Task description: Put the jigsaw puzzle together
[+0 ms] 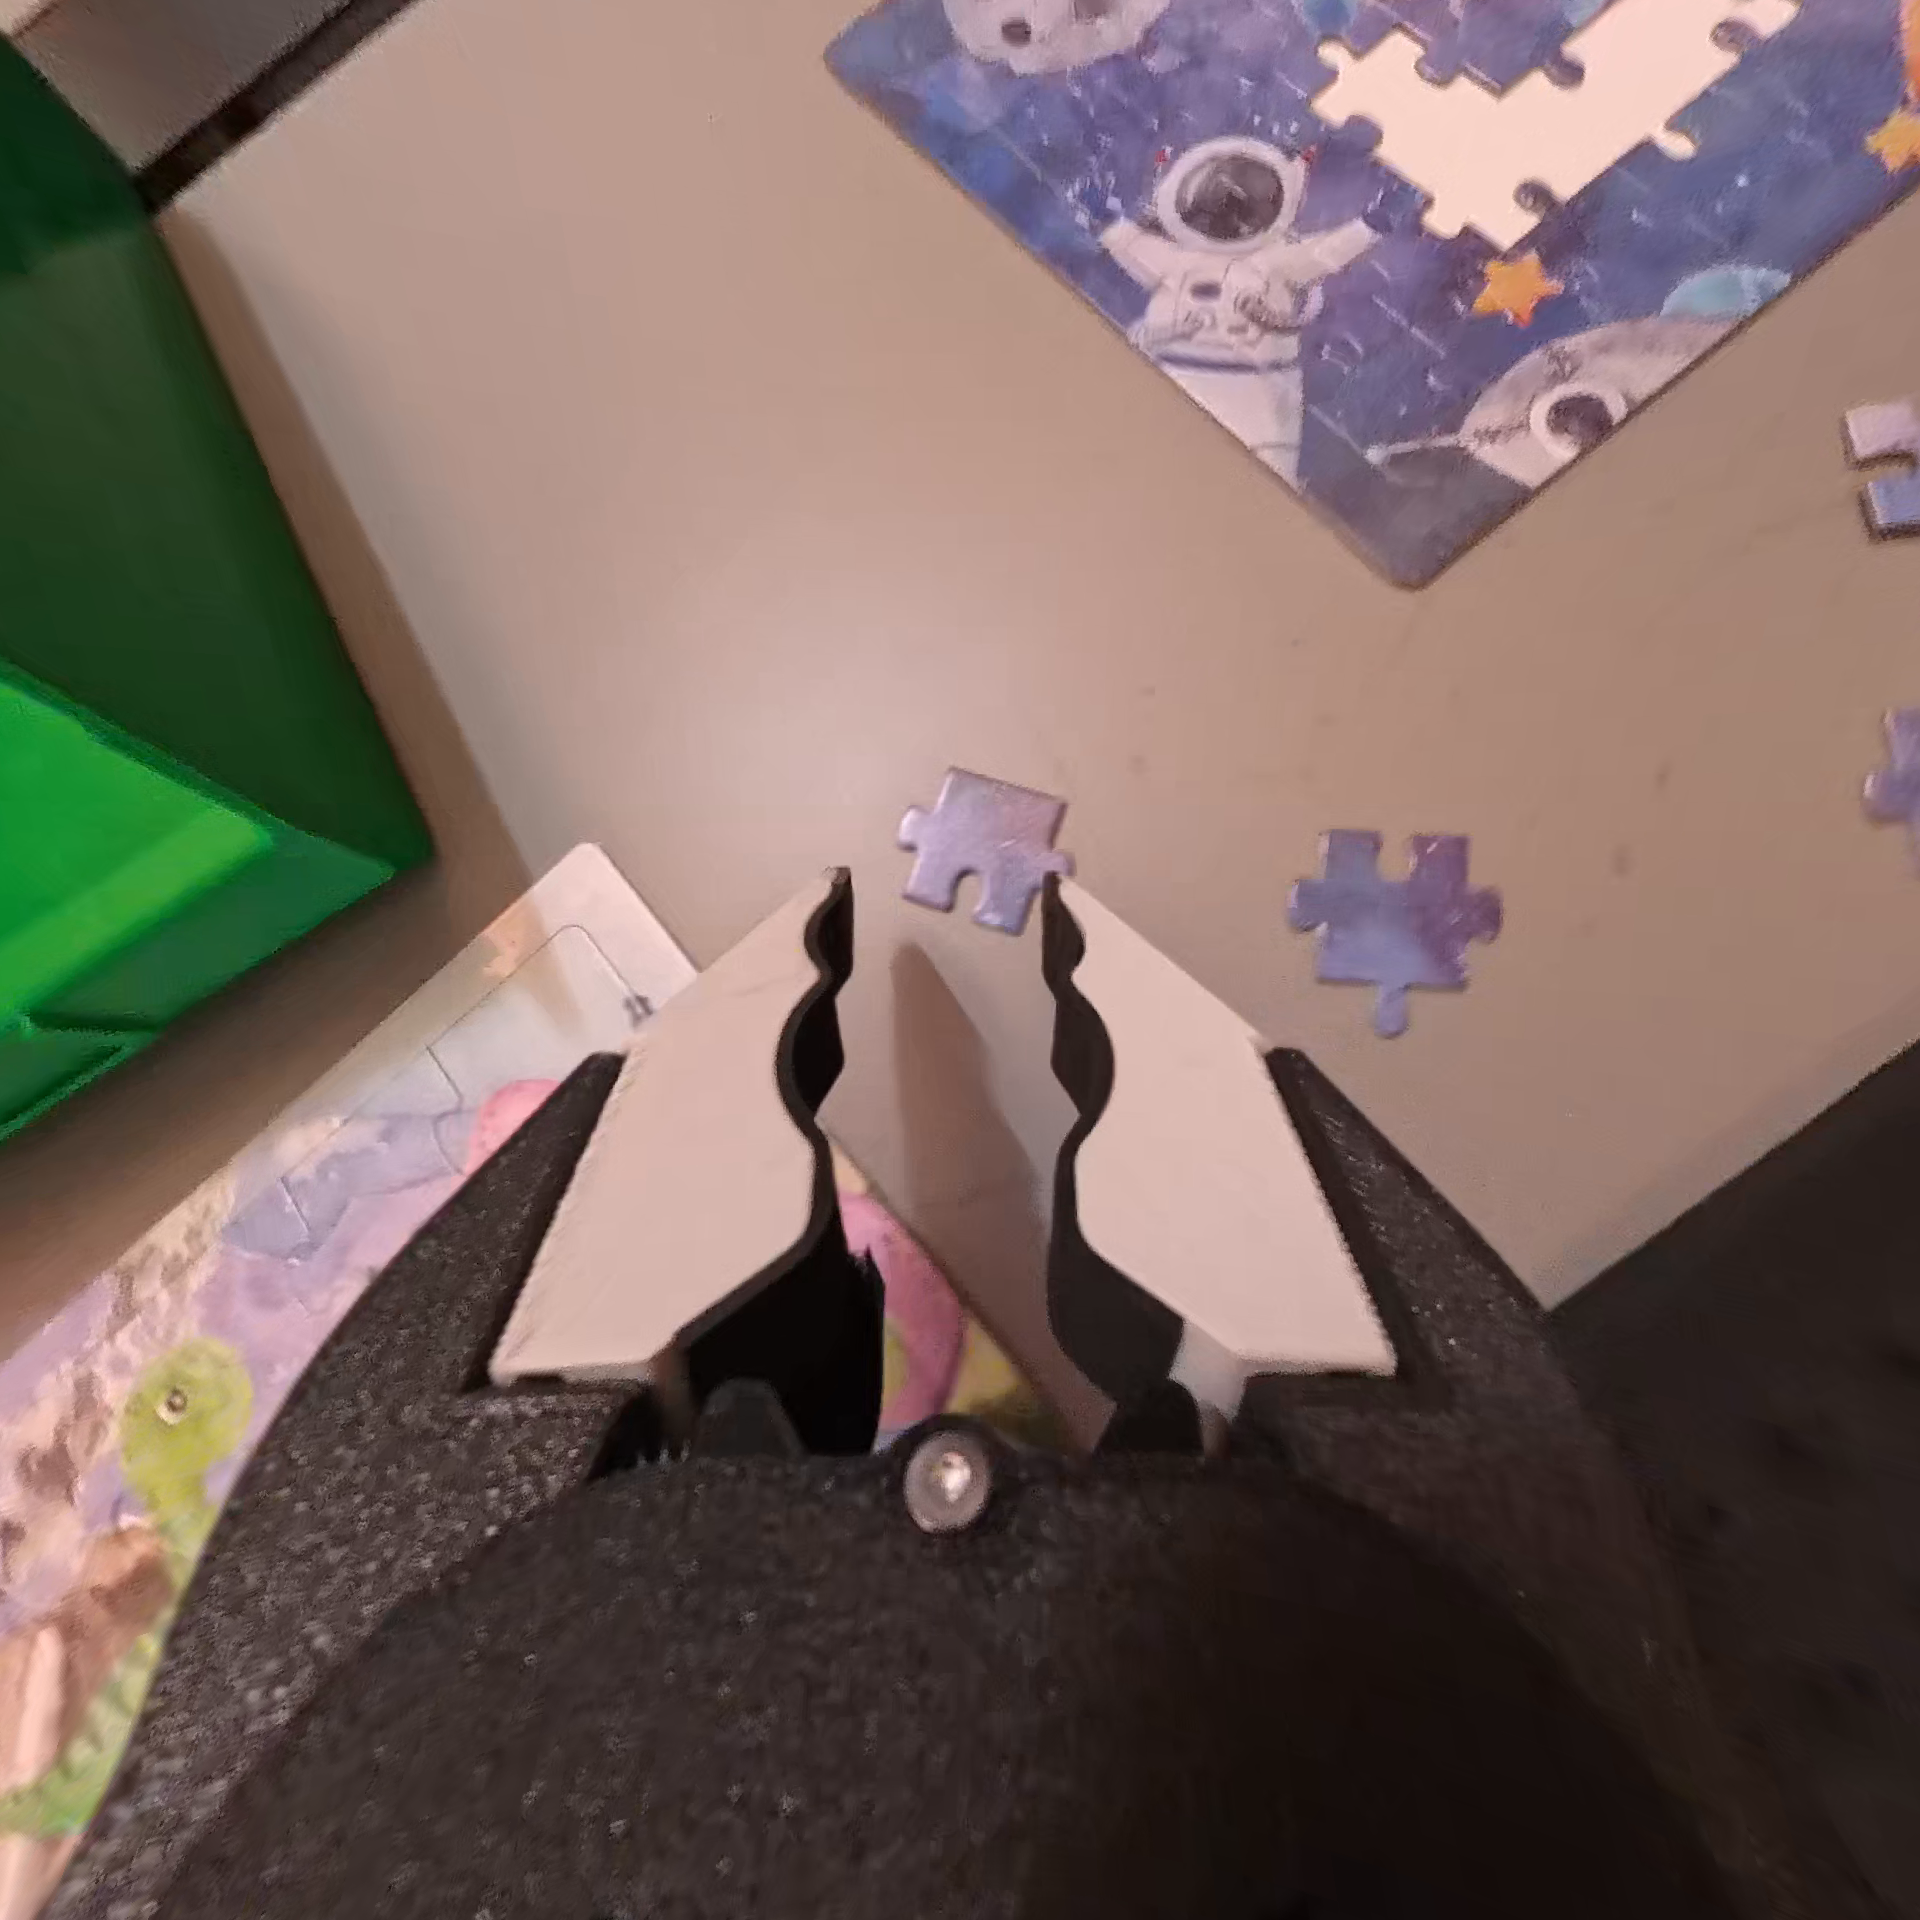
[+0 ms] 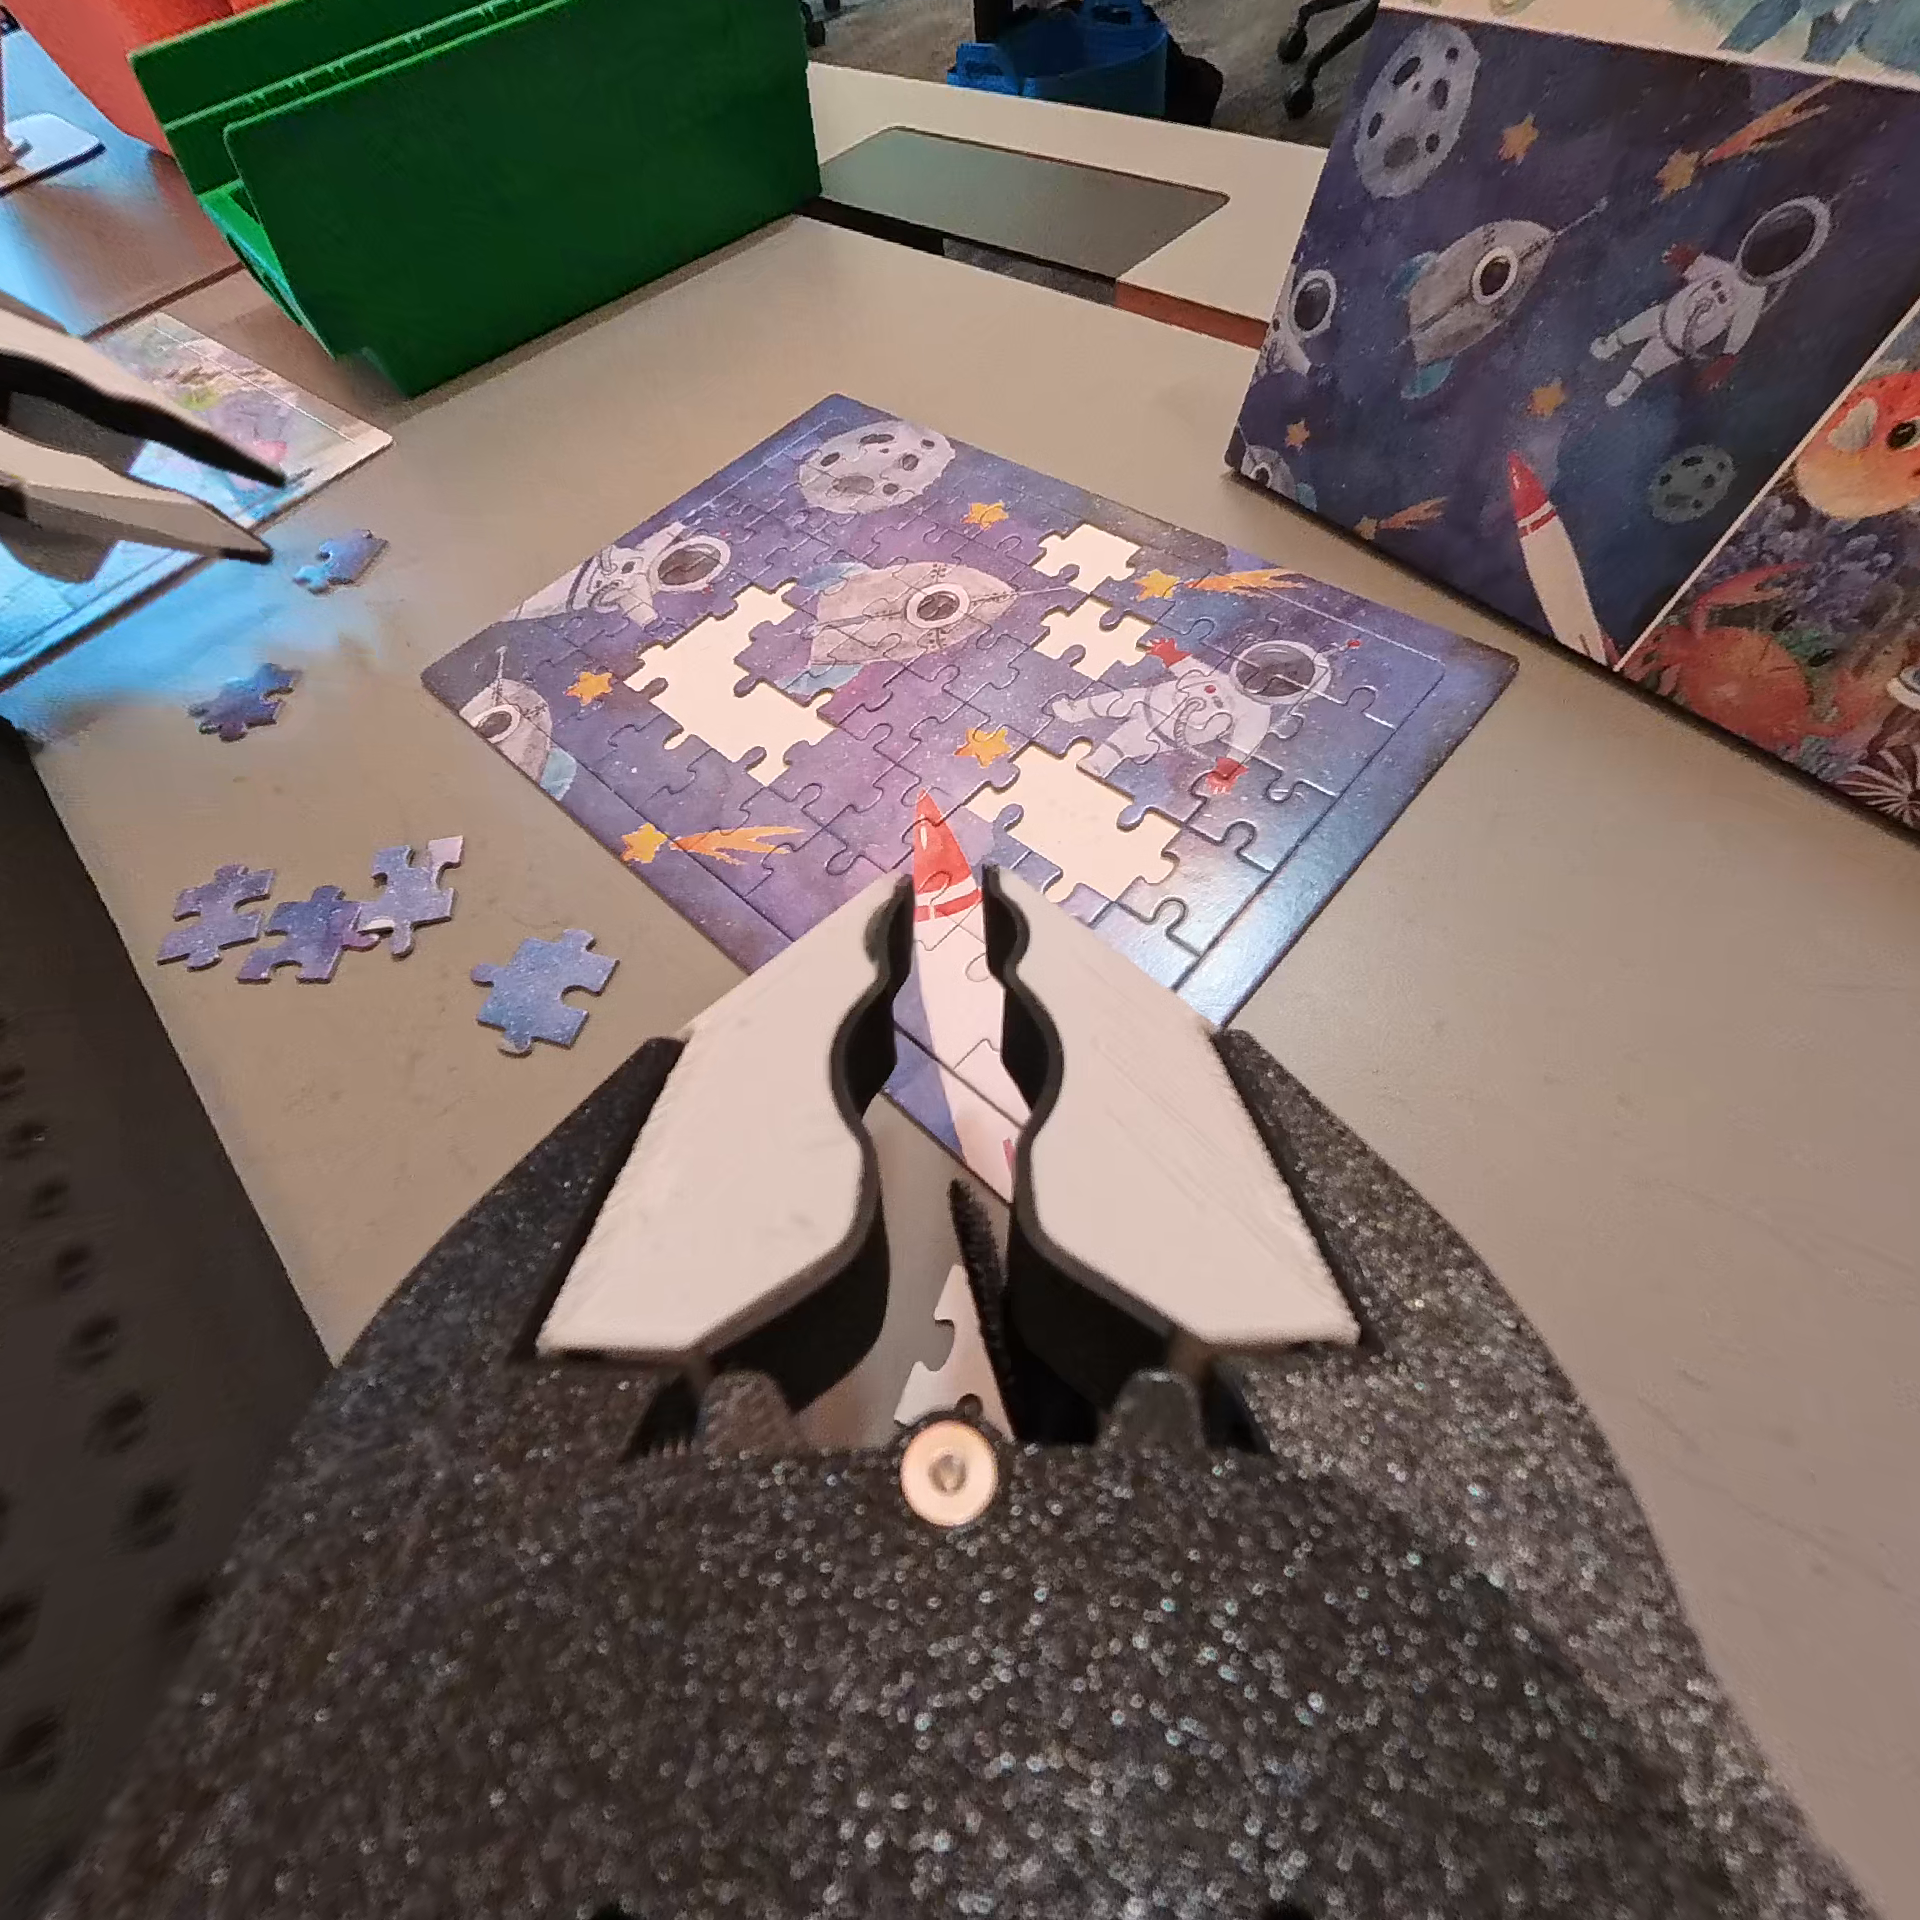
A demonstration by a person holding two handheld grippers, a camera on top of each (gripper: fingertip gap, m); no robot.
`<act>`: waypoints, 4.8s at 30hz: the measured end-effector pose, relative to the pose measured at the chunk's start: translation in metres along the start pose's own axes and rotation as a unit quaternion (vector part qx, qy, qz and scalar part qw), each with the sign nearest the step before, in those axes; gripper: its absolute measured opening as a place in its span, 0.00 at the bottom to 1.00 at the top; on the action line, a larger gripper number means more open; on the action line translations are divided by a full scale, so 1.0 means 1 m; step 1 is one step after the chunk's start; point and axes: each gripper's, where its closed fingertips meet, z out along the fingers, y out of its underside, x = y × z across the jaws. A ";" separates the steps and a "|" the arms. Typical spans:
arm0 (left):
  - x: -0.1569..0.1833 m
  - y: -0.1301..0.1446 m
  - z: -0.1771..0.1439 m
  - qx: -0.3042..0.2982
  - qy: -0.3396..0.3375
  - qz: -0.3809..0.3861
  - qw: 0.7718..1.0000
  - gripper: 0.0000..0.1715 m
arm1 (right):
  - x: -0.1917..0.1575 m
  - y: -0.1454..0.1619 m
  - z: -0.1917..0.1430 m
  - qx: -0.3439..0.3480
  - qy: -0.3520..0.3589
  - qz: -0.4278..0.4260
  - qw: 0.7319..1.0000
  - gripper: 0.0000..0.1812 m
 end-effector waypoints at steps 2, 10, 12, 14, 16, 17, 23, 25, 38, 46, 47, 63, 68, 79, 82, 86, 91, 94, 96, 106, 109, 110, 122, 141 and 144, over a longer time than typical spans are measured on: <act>-0.006 0.006 0.002 -0.018 0.051 0.001 0.999 0.23 | 0.003 -0.004 -0.003 0.013 0.003 0.006 1.000 0.06; -0.005 0.013 0.014 -0.036 0.122 0.008 0.992 0.23 | 0.030 -0.016 -0.018 0.059 0.027 0.066 0.996 0.06; -0.002 0.012 0.014 -0.030 0.122 0.013 0.992 0.20 | 0.031 -0.015 -0.017 0.057 0.026 0.068 0.996 0.06; 0.003 0.011 0.013 -0.024 0.124 0.023 0.992 0.14 | 0.029 -0.015 -0.015 0.053 0.025 0.064 0.996 0.06; 0.008 0.009 0.013 -0.019 0.124 0.034 0.992 0.09 | 0.027 -0.014 -0.013 0.049 0.022 0.059 0.997 0.06; 0.011 0.009 0.013 -0.019 0.130 0.032 0.991 0.05 | 0.025 -0.013 -0.013 0.046 0.020 0.056 0.997 0.06; 0.032 0.004 0.013 -0.012 0.159 -0.003 0.987 0.02 | 0.022 -0.011 -0.011 0.041 0.015 0.049 0.998 0.06; 0.040 -0.004 0.019 -0.003 0.155 -0.014 0.988 0.05 | 0.022 -0.011 -0.010 0.039 0.013 0.051 0.998 0.06; 0.010 -0.028 0.020 0.016 0.050 -0.114 0.992 0.22 | 0.021 -0.009 -0.010 0.036 0.009 0.053 0.998 0.06; 0.034 -0.019 0.021 0.011 0.067 -0.081 0.994 0.26 | 0.018 -0.009 -0.009 0.034 0.004 0.051 0.998 0.06; 0.038 -0.020 0.023 0.010 0.080 -0.077 0.994 0.30 | 0.018 -0.009 -0.009 0.033 0.004 0.049 0.998 0.06; 0.039 -0.027 0.040 -0.006 0.063 -0.044 0.997 0.22 | 0.016 -0.006 -0.006 0.026 -0.004 0.050 0.998 0.06; 0.047 -0.038 0.041 -0.010 0.074 -0.053 0.996 0.22 | 0.017 -0.008 -0.003 0.026 0.000 0.051 0.998 0.05; 0.086 -0.224 0.113 0.070 0.115 -0.232 0.963 0.22 | 0.017 -0.017 0.001 0.035 0.011 0.028 0.999 0.05; 0.098 -0.228 0.161 0.024 0.076 -0.233 0.969 0.22 | 0.015 -0.015 -0.011 0.046 0.006 0.036 0.998 0.05; 0.102 -0.232 0.193 -0.001 0.021 -0.265 0.964 0.22 | 0.014 -0.019 -0.027 0.075 -0.010 0.073 0.994 0.05; 0.099 -0.233 0.207 -0.022 -0.060 -0.265 0.962 0.22 | 0.018 -0.023 -0.032 0.091 -0.031 0.113 0.989 0.05; 0.102 -0.235 0.208 -0.023 -0.075 -0.276 0.958 0.25 | 0.019 -0.025 -0.036 0.100 -0.042 0.128 0.986 0.06; 0.112 -0.239 0.207 -0.014 -0.037 -0.306 0.951 0.28 | 0.021 -0.024 -0.036 0.099 -0.043 0.133 0.985 0.06; 0.055 -0.212 0.178 -0.020 -0.014 -0.180 0.983 0.10 | 0.029 -0.011 -0.032 0.062 -0.011 0.100 0.993 0.06; 0.029 -0.203 0.168 -0.003 -0.043 -0.122 0.992 0.00 | 0.031 -0.010 -0.010 -0.020 -0.010 0.046 0.999 0.07; 0.026 -0.201 0.166 -0.001 -0.038 -0.112 0.993 0.00 | 0.033 -0.008 0.000 -0.081 -0.007 0.033 0.996 0.06; 0.051 -0.184 0.177 -0.024 0.075 -0.150 0.986 0.00 | 0.055 -0.045 0.171 -0.190 0.046 -0.082 0.977 0.00; 0.051 -0.183 0.175 -0.021 0.121 -0.204 0.971 0.00 | 0.051 -0.039 0.181 -0.238 0.008 -0.183 0.954 0.00; 0.051 -0.183 0.175 -0.019 0.124 -0.209 0.970 0.00 | 0.050 -0.040 0.182 -0.235 -0.028 -0.182 0.954 0.00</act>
